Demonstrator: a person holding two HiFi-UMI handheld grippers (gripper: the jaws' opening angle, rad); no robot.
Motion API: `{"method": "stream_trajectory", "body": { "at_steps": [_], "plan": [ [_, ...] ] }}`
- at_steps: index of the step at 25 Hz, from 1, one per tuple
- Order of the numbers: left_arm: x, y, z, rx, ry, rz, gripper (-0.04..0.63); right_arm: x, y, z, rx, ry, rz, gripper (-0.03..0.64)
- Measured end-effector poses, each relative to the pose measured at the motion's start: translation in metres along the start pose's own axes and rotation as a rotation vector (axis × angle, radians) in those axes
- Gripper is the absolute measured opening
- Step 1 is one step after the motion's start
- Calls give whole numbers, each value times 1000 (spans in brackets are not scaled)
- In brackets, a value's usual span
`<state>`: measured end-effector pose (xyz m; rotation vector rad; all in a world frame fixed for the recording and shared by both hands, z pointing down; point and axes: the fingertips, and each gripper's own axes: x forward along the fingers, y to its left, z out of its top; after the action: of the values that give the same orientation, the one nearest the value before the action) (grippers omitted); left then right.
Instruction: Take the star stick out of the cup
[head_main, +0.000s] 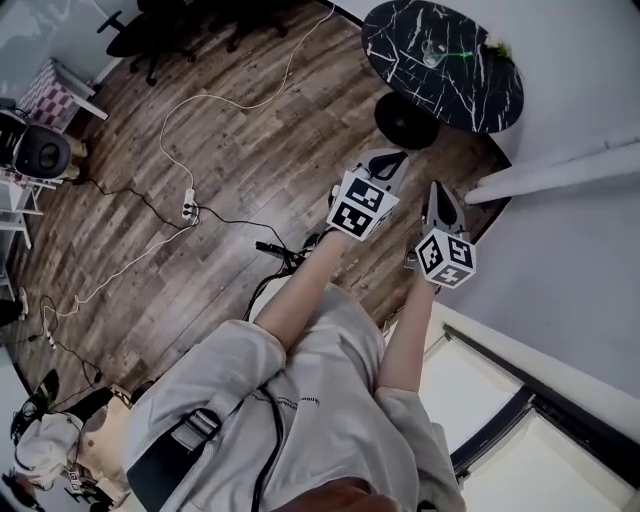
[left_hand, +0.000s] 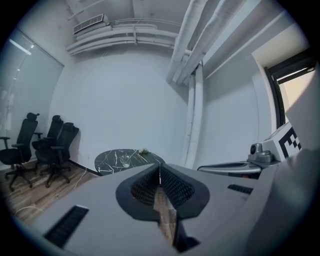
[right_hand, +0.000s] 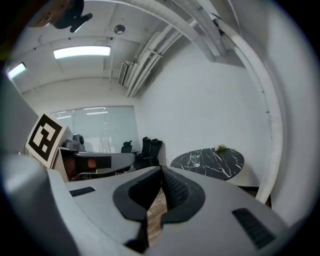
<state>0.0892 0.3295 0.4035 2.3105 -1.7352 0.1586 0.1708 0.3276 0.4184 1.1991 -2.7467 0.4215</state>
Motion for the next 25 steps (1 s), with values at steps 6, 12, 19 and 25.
{"method": "stream_trajectory", "body": {
  "at_steps": [6,12,19,25],
  "plan": [
    [25,66,12,-30,-2,-14,23,60,0,9,83,-17,-29,34],
    [43,120,9,-31,14,-37,23,103,2,14,128,-49,-55,35],
    [49,157,3,-34,34,-51,24,127,1,12,123,-50,-108,35],
    [61,177,1,-46,39,-45,23,147,-15,11,138,-50,-139,35]
  ]
}}
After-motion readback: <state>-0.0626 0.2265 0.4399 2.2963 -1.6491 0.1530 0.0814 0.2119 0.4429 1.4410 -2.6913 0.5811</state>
